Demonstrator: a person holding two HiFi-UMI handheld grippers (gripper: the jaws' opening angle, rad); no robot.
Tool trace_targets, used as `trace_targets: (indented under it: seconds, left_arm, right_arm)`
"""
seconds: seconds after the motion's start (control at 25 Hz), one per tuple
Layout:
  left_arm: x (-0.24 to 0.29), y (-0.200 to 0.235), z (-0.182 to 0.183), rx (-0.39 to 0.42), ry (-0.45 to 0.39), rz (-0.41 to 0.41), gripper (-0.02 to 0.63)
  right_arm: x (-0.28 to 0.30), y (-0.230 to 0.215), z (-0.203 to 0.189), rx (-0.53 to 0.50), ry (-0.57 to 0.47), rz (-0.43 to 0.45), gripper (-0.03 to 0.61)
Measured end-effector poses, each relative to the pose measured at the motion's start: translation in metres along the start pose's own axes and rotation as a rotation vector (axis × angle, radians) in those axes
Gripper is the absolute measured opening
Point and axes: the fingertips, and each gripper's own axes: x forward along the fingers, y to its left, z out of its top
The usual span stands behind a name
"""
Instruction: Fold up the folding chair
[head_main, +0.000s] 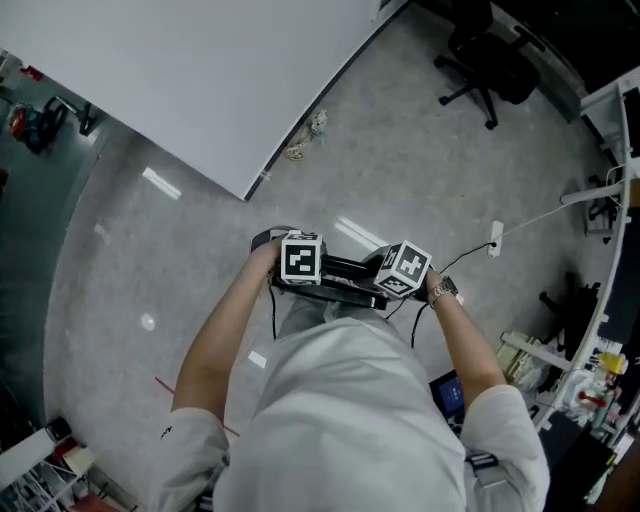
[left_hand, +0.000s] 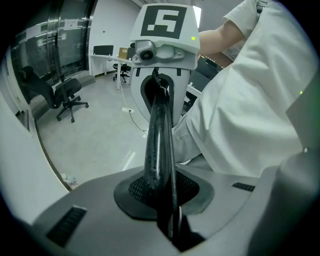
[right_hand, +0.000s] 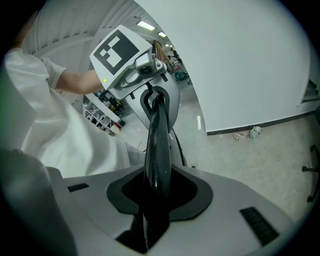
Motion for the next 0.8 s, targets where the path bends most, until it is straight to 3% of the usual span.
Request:
trace_targets:
  seconds: [0.24, 0.48, 0.8]
  left_arm:
    - [0.004, 0.002, 0.005, -0.011, -0.029, 0.01, 0.067]
    - [0.0, 0.004, 0.007, -0.038, -0.025, 0.024, 0.067]
    - [-0.029, 0.023, -0.034, -0.229, -0.104, 0.122, 0.069]
  right_arm:
    - [-0.002, -0.003, -0.004, 0.006, 0.042, 0.014, 0.096]
    - [-0.004, -0.01, -0.003, -0.02, 0.089, -0.028, 0.095]
    - [0.013, -0.037, 0.047, -0.291, 0.248, -0.08, 0.084]
